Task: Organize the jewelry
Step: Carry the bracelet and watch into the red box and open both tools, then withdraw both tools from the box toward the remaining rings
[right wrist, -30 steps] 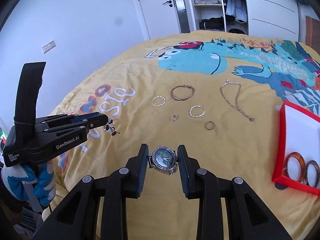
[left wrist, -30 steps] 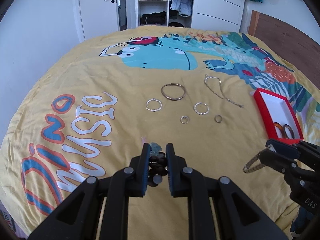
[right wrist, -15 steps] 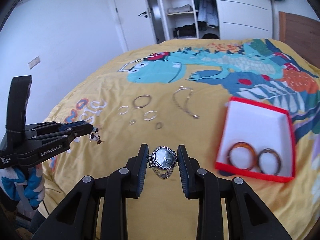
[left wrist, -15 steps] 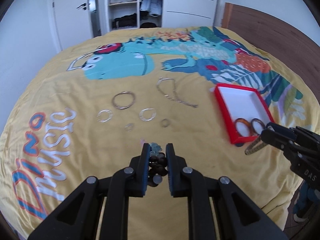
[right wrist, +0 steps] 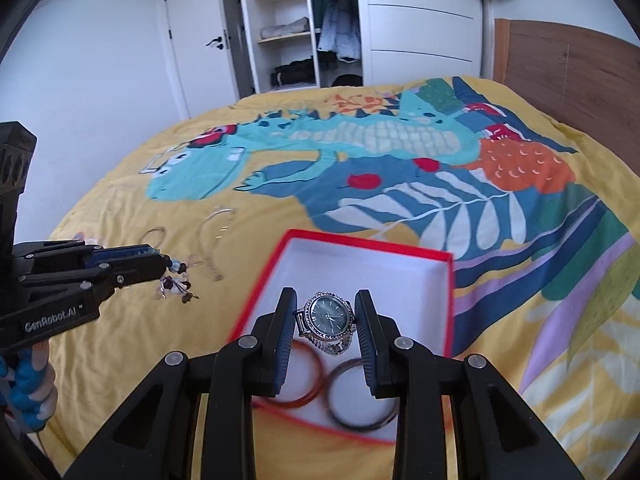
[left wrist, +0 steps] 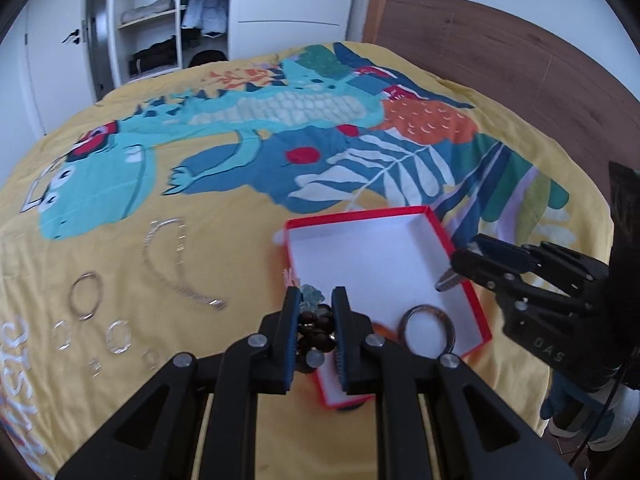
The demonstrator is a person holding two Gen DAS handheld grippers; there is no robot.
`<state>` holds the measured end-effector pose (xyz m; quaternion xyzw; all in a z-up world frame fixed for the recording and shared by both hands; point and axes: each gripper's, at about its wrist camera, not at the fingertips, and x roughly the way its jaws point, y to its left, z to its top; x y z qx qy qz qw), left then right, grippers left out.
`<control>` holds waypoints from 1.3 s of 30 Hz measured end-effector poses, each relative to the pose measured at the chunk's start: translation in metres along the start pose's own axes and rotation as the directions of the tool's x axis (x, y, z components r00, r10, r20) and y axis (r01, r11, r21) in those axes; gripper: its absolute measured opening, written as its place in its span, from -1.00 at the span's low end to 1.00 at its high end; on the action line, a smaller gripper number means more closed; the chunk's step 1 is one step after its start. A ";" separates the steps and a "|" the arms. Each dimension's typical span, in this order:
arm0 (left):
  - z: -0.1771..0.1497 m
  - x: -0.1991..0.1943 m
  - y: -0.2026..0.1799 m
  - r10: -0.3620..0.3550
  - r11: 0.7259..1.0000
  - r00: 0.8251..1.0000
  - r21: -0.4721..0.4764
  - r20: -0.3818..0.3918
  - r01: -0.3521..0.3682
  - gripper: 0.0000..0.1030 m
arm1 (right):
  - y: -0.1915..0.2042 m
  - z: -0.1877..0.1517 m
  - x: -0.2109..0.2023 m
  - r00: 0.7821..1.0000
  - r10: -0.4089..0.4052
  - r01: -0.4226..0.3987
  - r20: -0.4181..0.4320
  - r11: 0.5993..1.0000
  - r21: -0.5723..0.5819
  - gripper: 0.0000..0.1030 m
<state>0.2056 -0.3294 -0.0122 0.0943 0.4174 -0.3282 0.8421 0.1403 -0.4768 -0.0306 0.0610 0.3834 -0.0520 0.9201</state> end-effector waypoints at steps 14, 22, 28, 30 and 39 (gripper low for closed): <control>-0.021 0.131 -0.013 0.031 0.999 0.985 -0.013 -0.171 -0.033 -0.72 | -0.052 -0.009 0.112 0.984 -0.034 0.024 -0.177 0.998 -0.054 -0.43; -0.024 0.134 -0.013 0.045 0.999 0.986 -0.004 -0.161 -0.046 -0.70 | -0.048 -0.019 0.129 0.971 -0.064 0.032 -0.232 0.990 -0.139 -0.42; -0.023 0.129 -0.009 0.015 1.000 0.986 -0.022 -0.169 -0.019 -0.60 | -0.051 -0.019 0.123 0.967 -0.100 0.062 -0.235 0.985 -0.161 -0.39; -0.021 0.126 -0.009 0.000 0.999 0.986 -0.038 -0.168 -0.006 -0.48 | -0.053 -0.017 0.118 0.969 -0.101 0.068 -0.225 0.986 -0.153 -0.37; -0.015 0.086 -0.013 -0.034 0.998 0.991 -0.058 -0.130 0.026 -0.35 | -0.055 -0.010 0.062 0.984 -0.092 0.080 -0.155 0.993 -0.087 -0.30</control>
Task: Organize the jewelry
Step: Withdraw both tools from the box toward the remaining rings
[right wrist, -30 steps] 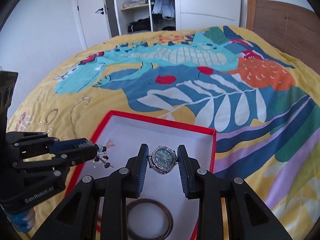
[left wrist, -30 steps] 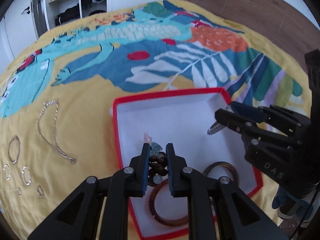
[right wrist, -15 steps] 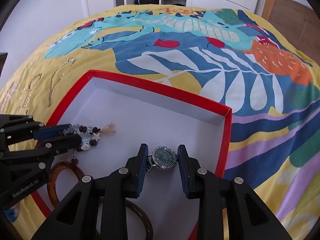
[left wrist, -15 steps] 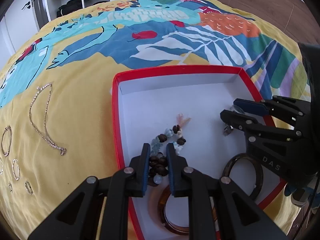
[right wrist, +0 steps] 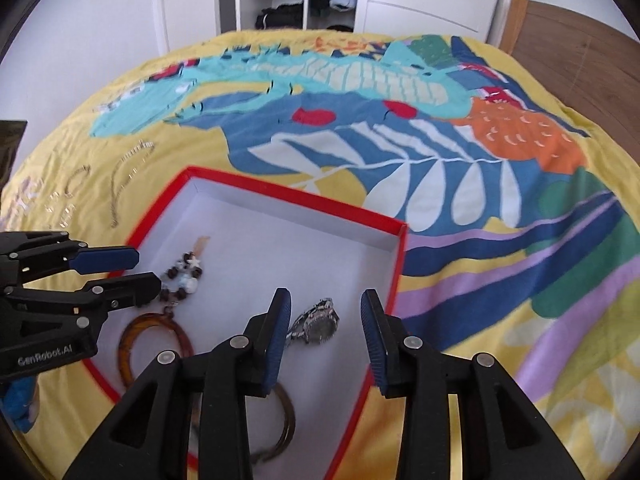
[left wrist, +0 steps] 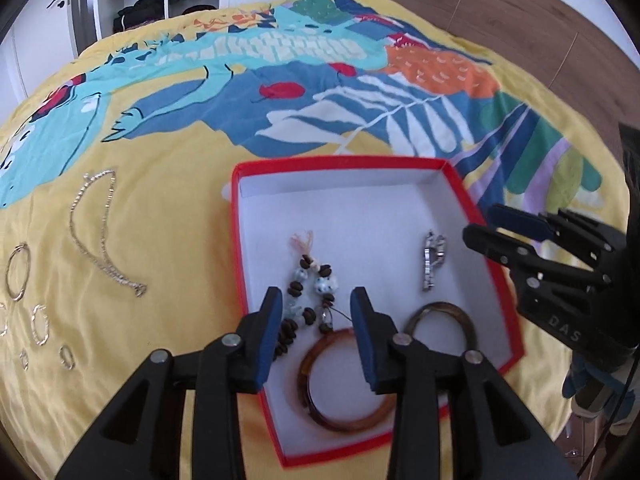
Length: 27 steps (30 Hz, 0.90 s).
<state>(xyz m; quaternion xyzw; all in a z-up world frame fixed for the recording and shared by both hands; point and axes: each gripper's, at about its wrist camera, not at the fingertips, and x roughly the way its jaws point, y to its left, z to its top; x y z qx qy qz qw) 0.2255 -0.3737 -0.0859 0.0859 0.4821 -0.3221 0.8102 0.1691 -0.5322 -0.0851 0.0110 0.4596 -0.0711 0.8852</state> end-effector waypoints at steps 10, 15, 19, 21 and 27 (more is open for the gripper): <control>-0.029 -0.096 0.009 0.090 0.996 0.993 0.004 0.072 -0.090 -0.35 | 0.034 -0.027 -0.078 0.998 0.029 -0.034 0.062 0.997 0.072 -0.30; -0.063 -0.150 0.024 0.137 0.991 0.987 -0.019 0.087 -0.136 -0.35 | 0.064 -0.043 -0.122 0.994 0.050 -0.059 0.094 0.994 0.094 -0.30; -0.089 -0.190 0.039 0.188 0.982 0.977 -0.051 0.104 -0.184 -0.35 | 0.090 -0.055 -0.158 0.989 0.065 -0.079 0.131 0.991 0.106 -0.30; -0.104 -0.213 0.046 0.218 0.975 0.969 -0.069 0.119 -0.211 -0.35 | 0.104 -0.060 -0.175 0.987 0.071 -0.087 0.147 0.991 0.105 -0.30; -0.148 -0.280 0.067 0.305 0.949 0.934 -0.145 0.183 -0.282 -0.35 | 0.147 -0.074 -0.222 0.976 0.096 -0.115 0.196 0.989 0.091 -0.27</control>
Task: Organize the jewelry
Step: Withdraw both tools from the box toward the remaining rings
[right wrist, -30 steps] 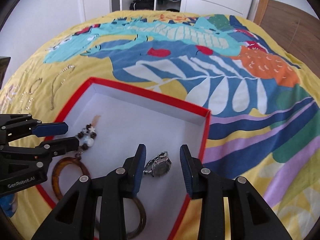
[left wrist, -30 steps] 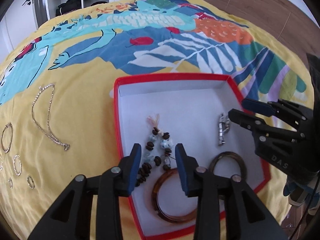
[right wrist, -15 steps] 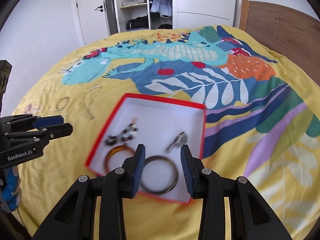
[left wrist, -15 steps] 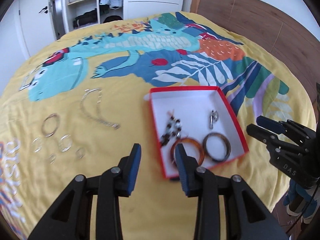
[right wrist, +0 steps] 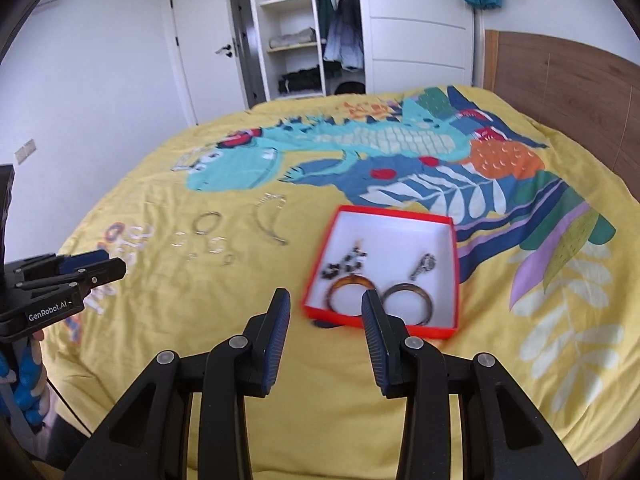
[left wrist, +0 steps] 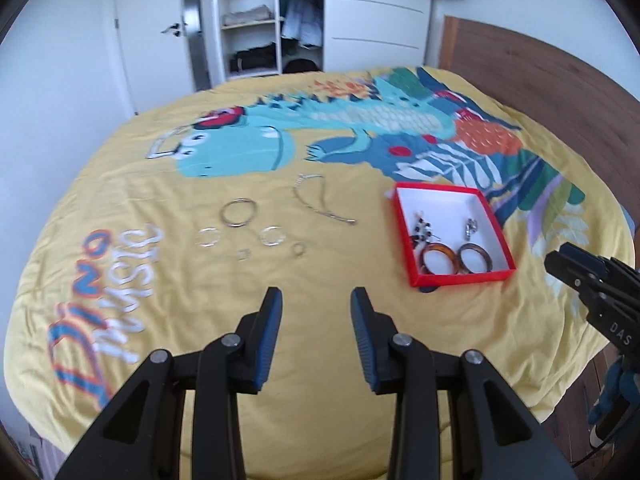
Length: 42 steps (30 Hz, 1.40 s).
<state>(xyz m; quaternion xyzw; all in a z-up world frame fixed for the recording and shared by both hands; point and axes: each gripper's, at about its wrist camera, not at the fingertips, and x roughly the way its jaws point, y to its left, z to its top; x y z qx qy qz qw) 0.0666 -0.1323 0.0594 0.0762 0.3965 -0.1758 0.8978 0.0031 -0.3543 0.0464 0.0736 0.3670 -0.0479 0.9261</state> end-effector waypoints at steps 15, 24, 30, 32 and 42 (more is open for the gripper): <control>-0.050 -0.091 0.073 0.148 0.984 0.978 -0.123 0.146 -0.131 -0.34 | 0.118 -0.026 -0.044 0.997 0.054 -0.049 0.047 0.994 -0.100 0.03; -0.054 -0.092 0.088 0.181 0.976 0.968 -0.152 0.175 -0.155 -0.34 | 0.144 -0.024 -0.042 0.992 0.084 -0.073 0.096 0.990 -0.120 0.09; -0.052 -0.082 0.091 0.198 0.973 0.964 -0.153 0.176 -0.172 -0.34 | 0.147 -0.023 -0.024 0.991 0.094 -0.085 0.091 0.991 -0.106 0.08; -0.050 -0.077 0.093 0.200 0.972 0.965 -0.156 0.169 -0.174 -0.34 | 0.149 -0.024 -0.015 0.992 0.097 -0.087 0.084 0.990 -0.109 0.07; -0.045 -0.028 0.102 0.213 0.967 0.973 -0.159 0.089 -0.198 -0.34 | 0.151 -0.026 0.029 0.992 0.125 -0.120 0.032 0.986 -0.116 0.01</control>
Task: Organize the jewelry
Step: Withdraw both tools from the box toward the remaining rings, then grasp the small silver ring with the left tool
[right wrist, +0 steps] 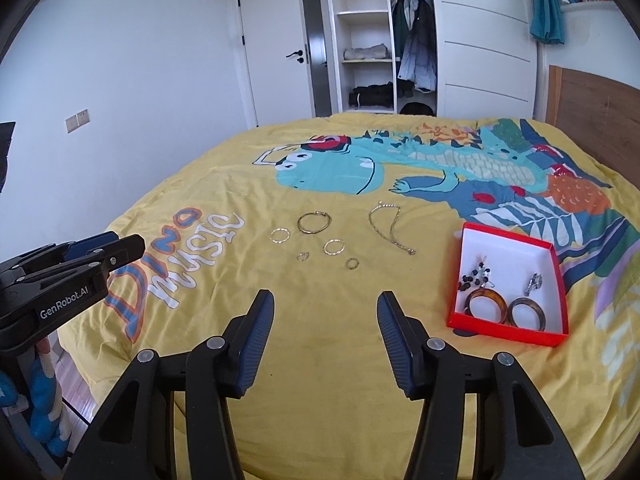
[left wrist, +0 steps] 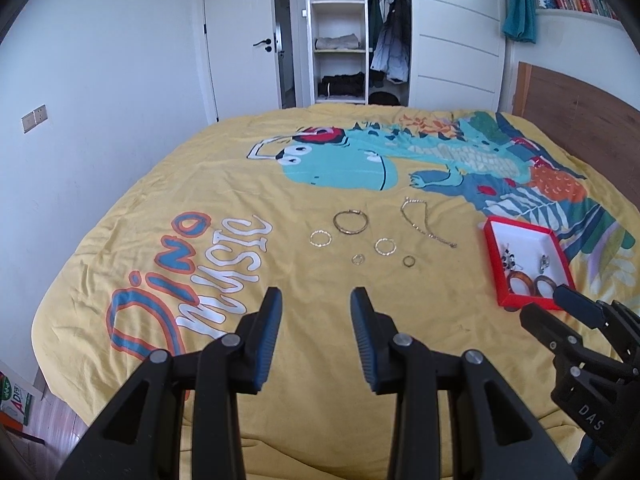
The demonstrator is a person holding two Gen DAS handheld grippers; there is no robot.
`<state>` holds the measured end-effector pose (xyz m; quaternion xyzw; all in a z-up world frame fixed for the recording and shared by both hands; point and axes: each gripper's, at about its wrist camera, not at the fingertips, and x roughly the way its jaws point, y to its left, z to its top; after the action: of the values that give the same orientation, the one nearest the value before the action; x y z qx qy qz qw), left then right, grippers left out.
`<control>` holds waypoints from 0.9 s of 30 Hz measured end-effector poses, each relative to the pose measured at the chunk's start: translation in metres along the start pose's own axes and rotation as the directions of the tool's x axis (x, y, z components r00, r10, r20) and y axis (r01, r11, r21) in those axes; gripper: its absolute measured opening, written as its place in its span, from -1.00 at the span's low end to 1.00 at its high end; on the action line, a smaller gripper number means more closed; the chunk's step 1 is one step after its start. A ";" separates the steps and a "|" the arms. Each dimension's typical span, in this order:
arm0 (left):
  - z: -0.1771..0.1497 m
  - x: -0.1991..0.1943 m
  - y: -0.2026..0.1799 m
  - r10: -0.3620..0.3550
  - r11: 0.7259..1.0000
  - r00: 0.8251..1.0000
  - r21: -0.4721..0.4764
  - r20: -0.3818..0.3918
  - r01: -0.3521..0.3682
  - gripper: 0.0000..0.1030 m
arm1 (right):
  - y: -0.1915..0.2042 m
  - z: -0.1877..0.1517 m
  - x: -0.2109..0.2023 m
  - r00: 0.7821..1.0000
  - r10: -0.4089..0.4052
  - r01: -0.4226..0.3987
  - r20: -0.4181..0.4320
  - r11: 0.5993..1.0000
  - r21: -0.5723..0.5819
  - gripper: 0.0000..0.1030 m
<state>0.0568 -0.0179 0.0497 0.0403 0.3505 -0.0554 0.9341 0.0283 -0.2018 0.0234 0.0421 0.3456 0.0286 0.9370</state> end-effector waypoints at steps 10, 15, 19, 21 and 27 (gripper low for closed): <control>-0.010 0.083 0.014 0.004 0.999 0.990 -0.048 -0.142 -0.011 -0.34 | -0.019 -0.002 0.064 0.996 0.027 -0.025 -0.084 1.000 0.014 -0.18; -0.014 0.134 0.015 -0.035 0.998 0.977 -0.067 -0.211 0.021 -0.34 | -0.034 -0.003 0.117 0.989 0.049 -0.043 -0.143 0.998 0.039 -0.33; -0.006 0.179 0.002 -0.069 0.997 0.970 -0.060 -0.231 0.056 -0.34 | -0.045 0.002 0.160 0.984 0.060 -0.054 -0.170 0.998 0.039 -0.39; -0.001 0.202 -0.003 -0.086 0.996 0.966 -0.059 -0.244 0.073 -0.34 | -0.051 0.004 0.182 0.981 0.065 -0.059 -0.180 0.997 0.039 -0.42; 0.011 0.259 -0.021 -0.145 0.989 0.956 -0.055 -0.255 0.135 -0.34 | -0.067 0.008 0.235 0.974 0.090 -0.084 -0.206 0.996 0.040 -0.44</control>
<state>0.2547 -0.0596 -0.1139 0.0048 0.4720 -0.1090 0.8748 0.2134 -0.2499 -0.1287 0.0685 0.4399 0.0686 0.8928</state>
